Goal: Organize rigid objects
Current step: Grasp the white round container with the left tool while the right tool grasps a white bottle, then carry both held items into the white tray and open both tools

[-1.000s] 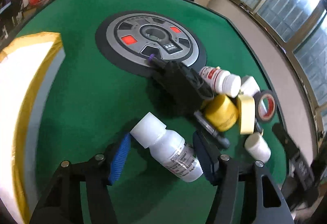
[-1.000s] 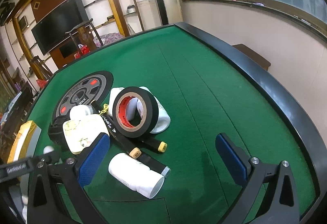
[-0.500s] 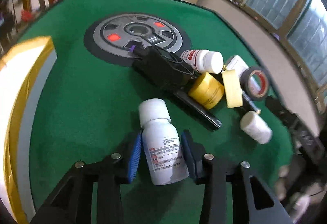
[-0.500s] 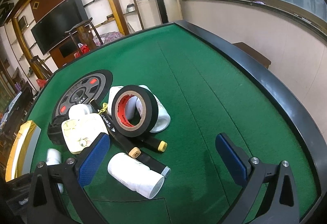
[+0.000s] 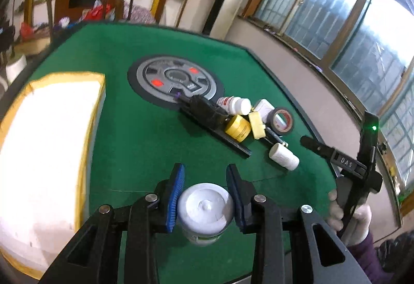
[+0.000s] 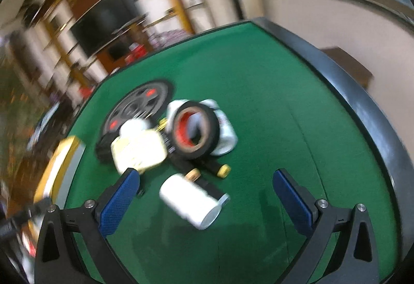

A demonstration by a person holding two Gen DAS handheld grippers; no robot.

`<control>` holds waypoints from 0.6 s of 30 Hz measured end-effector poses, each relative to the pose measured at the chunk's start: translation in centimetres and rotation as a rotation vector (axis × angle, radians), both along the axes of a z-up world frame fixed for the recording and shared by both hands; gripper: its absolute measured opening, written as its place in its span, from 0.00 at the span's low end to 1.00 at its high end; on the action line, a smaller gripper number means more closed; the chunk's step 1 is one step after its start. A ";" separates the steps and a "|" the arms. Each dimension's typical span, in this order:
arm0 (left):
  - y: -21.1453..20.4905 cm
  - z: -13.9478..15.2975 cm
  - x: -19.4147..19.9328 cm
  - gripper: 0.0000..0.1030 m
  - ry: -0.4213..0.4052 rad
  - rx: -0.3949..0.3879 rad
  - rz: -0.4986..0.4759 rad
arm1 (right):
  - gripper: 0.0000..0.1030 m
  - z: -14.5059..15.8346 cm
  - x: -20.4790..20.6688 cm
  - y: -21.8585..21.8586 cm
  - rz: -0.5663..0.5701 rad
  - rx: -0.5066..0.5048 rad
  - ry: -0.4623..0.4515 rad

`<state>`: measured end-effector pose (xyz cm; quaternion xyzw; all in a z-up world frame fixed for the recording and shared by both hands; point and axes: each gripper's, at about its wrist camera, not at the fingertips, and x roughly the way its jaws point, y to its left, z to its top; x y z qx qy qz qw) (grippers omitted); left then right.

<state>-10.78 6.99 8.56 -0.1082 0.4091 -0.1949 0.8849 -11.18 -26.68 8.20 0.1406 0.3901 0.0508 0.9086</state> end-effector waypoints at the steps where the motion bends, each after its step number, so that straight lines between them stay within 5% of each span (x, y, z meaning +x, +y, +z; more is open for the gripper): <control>1: 0.2 0.0 -0.3 0.34 -0.004 -0.003 -0.004 | 1.00 0.2 -0.1 0.6 0.043 -0.016 0.004; 4: 0.9 0.2 -0.6 0.34 -0.009 -0.031 -0.009 | 0.96 0.1 0.1 3.3 0.167 -0.097 0.039; 8: 2.0 0.5 -1.1 0.34 0.000 -0.053 -0.002 | 0.63 -1.7 1.1 6.5 0.223 -0.258 0.089; 12: 3.3 1.5 -2.0 0.34 -0.021 -0.061 -0.002 | 0.41 -2.7 1.4 7.5 0.213 -0.380 0.088; 18: 7.0 3.3 -3.1 0.34 -0.066 -0.077 0.031 | 0.38 -1.5 0.1 6.5 0.225 -0.289 0.107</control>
